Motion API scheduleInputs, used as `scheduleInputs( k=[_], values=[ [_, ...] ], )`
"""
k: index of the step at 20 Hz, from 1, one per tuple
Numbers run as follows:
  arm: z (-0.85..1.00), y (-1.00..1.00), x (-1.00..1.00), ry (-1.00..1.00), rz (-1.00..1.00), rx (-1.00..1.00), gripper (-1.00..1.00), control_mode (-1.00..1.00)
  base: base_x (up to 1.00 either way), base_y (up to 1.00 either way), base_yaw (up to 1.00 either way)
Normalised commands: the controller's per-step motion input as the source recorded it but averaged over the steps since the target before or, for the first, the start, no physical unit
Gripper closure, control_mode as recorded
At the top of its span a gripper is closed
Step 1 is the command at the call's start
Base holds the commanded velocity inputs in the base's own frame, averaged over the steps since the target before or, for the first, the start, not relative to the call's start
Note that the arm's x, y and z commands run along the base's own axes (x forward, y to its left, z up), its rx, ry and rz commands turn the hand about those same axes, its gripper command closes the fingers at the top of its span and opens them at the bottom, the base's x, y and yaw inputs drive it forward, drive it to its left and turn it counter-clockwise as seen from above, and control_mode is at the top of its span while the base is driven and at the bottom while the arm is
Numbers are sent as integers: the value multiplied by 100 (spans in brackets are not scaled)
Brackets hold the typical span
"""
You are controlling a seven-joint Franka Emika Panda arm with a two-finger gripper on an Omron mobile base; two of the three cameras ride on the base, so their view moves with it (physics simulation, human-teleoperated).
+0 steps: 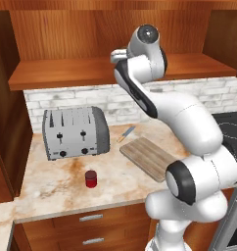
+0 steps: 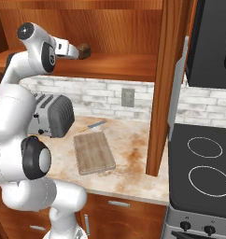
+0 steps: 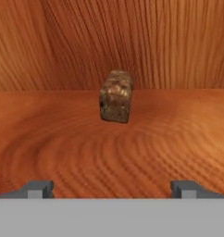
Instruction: Pick the bread, place it on the cutting board, pick the jam, place it on the counter, and close the cabinet.
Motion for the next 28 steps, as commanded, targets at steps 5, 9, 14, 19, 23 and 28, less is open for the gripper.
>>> scheduleInputs(
  k=[5, 9, 14, 19, 23, 28],
  values=[
    [-4, 0, 53, 0, 0, 0, -100, -100, 0, 0, 0],
    [-5, 0, 47, 0, 0, 0, -100, -100, 0, 0, 0],
    [-8, 0, 45, 0, 0, 0, -100, -100, 0, 0, 0],
    [-5, 0, 38, 0, 0, 0, -100, -100, 0, 0, 0],
    [-7, 0, 37, 0, -1, 0, -100, -100, 0, 0, 0],
    [-7, -1, 36, 0, -1, 0, -100, -100, 0, 0, 0]
  ],
)
